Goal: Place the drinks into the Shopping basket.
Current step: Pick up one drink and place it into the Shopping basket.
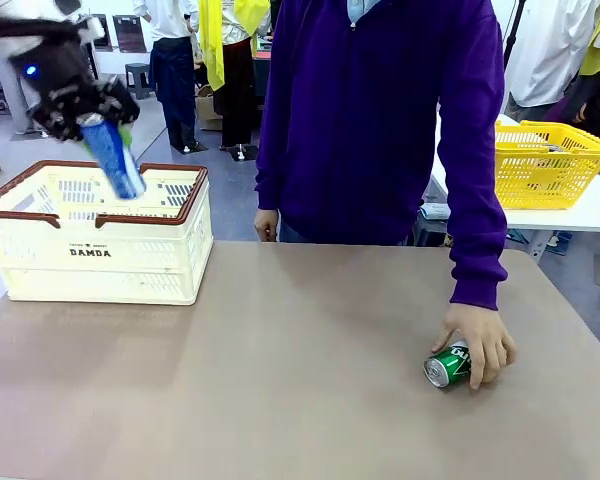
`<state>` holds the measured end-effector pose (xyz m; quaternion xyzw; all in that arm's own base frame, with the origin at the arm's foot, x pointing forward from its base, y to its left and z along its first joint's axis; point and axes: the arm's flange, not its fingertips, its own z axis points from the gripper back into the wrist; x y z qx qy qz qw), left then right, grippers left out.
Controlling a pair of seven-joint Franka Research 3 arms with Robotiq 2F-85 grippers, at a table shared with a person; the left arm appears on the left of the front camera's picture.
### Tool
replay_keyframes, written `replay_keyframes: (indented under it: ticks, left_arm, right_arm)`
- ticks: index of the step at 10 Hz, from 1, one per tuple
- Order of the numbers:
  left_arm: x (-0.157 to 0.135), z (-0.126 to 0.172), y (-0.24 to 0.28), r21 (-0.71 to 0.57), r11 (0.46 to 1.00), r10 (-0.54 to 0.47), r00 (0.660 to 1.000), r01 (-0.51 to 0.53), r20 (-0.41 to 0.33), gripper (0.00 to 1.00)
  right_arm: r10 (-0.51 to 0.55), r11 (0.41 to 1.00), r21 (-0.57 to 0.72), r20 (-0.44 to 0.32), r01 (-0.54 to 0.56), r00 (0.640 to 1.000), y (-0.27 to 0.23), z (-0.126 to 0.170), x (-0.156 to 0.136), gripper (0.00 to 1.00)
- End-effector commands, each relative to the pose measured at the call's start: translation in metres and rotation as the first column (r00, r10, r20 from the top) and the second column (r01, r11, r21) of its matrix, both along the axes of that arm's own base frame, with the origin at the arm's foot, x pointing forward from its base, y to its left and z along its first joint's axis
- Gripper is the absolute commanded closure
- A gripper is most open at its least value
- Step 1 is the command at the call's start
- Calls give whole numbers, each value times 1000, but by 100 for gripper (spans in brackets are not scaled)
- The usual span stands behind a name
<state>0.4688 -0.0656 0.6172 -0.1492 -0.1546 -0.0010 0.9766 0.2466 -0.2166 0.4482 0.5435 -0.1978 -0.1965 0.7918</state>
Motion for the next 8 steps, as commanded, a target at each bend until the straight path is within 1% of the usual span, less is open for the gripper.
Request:
replay_keyframes:
  ticks: [1, 2, 3, 4, 5, 6, 7, 8]
  left_arm:
    - [61, 2, -8, 28, 999, 26, 999, -26, 24, 100]
    - [85, -12, -4, 51, 998, 45, 998, -48, 44, 100]
    - [107, -32, 4, 61, 996, 65, 997, -67, 30, 100]
    - [124, -63, 13, 100, 992, 79, 997, -77, -14, 100]
    - [131, -92, 17, 114, 991, 79, 995, -72, -56, 100]
    - [131, -120, 20, 126, 990, 80, 991, -66, -111, 100]
    - [128, -146, 21, 134, 989, 73, 987, -54, -142, 100]
    - [123, -170, 24, 180, 982, 85, 985, -56, -153, 100]
  right_arm:
    - [-2, 1000, 12, 9, 2, 1000, -1, 4, 0, 0]
    - [-2, 1000, 12, 9, 2, 1000, -1, 4, 0, 0]
    - [-2, 1000, 12, 9, 2, 1000, -1, 4, 0, 0]
    - [-2, 1000, 12, 9, 2, 1000, -1, 4, 0, 0]
    - [-2, 1000, 12, 9, 2, 1000, -1, 4, 0, 0]
    - [-2, 1000, 12, 9, 2, 1000, -1, 4, 0, 0]
    - [-2, 1000, 12, 9, 2, 1000, -1, 4, 0, 0]
    - [-2, 1000, 12, 9, 2, 1000, -1, 4, 0, 0]
